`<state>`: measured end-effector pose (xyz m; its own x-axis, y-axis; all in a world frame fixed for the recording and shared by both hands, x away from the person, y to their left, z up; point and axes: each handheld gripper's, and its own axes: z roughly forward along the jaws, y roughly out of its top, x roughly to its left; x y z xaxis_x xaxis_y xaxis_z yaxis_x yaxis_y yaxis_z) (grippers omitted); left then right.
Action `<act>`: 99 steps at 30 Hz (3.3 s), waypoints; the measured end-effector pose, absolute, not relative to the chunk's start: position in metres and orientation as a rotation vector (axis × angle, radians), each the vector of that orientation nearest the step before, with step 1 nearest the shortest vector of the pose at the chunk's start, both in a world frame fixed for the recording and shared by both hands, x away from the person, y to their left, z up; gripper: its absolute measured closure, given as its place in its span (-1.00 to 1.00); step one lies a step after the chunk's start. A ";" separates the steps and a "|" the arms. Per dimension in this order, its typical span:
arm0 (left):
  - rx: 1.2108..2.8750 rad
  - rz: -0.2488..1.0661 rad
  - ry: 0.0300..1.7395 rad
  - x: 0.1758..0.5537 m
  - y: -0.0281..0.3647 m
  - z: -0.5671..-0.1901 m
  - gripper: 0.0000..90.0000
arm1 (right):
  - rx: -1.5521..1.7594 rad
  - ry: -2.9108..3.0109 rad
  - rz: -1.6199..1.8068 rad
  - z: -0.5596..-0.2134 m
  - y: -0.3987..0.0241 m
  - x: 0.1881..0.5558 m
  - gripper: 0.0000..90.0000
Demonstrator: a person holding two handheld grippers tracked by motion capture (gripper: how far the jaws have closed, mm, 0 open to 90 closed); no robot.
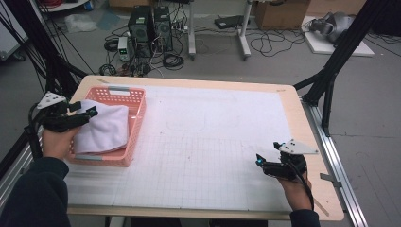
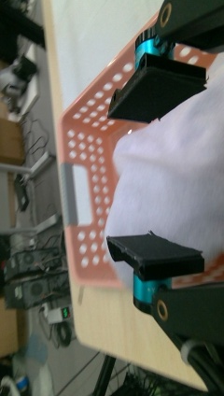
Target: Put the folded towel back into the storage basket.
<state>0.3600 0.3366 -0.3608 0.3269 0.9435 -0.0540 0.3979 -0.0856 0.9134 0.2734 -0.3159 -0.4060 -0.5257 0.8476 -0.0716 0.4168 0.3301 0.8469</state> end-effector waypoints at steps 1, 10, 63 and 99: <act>1.672 0.717 1.227 0.361 0.334 -0.363 -0.26 | 1.112 2.085 1.104 -0.406 -0.316 0.273 -0.59; 1.746 0.743 1.404 0.373 0.324 -0.378 -0.23 | 1.109 2.088 1.105 -0.406 -0.316 0.273 -0.59; 1.929 0.449 1.282 0.393 0.289 -0.400 -0.14 | 1.117 2.082 1.111 -0.405 -0.318 0.272 -0.59; 1.884 0.555 1.327 0.393 0.304 -0.394 0.31 | 1.099 2.083 1.102 -0.403 -0.317 0.271 -0.59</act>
<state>0.3932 0.3041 -0.3944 0.3678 0.9273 -0.0705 0.6004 -0.1789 0.7794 0.2707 -0.3165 -0.4034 -0.5252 0.8472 -0.0800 0.4106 0.3347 0.8482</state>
